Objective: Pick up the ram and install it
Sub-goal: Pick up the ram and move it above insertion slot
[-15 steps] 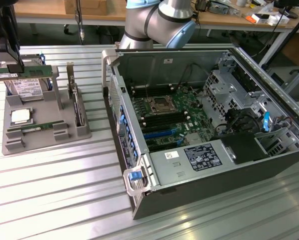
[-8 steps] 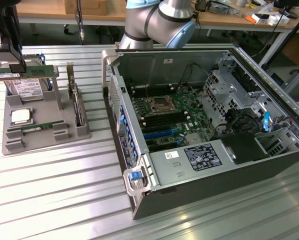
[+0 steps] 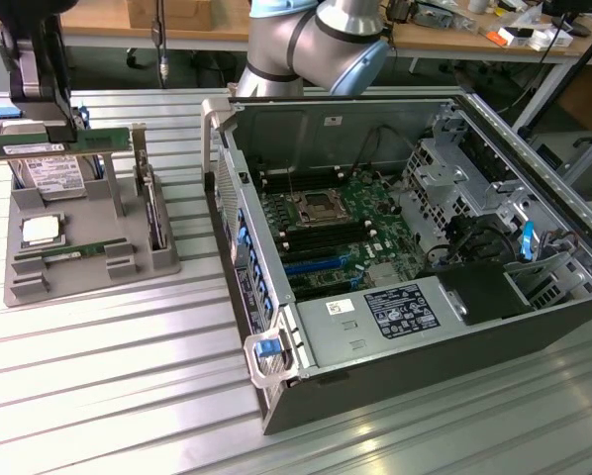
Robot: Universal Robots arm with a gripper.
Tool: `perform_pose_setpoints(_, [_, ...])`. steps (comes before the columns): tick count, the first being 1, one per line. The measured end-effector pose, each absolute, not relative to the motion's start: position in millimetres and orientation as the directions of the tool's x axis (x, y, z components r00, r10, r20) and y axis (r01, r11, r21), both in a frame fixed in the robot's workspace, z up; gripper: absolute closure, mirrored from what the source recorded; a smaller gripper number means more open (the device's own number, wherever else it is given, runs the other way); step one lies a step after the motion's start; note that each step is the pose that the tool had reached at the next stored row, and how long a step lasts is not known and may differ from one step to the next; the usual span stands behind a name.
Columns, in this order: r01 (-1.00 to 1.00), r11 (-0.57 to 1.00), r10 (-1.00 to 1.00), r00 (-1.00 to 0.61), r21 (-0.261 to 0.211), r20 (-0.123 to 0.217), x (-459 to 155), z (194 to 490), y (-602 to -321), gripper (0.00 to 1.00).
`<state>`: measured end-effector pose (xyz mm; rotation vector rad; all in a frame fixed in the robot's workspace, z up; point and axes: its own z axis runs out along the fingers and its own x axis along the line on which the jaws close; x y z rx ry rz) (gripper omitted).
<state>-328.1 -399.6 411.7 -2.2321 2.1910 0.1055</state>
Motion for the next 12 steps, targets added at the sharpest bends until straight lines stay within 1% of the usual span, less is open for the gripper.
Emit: perform_pose_setpoints(12, [-0.999,-0.02,-0.998,0.017,0.039,-0.056,-295,412,-400,0.87])
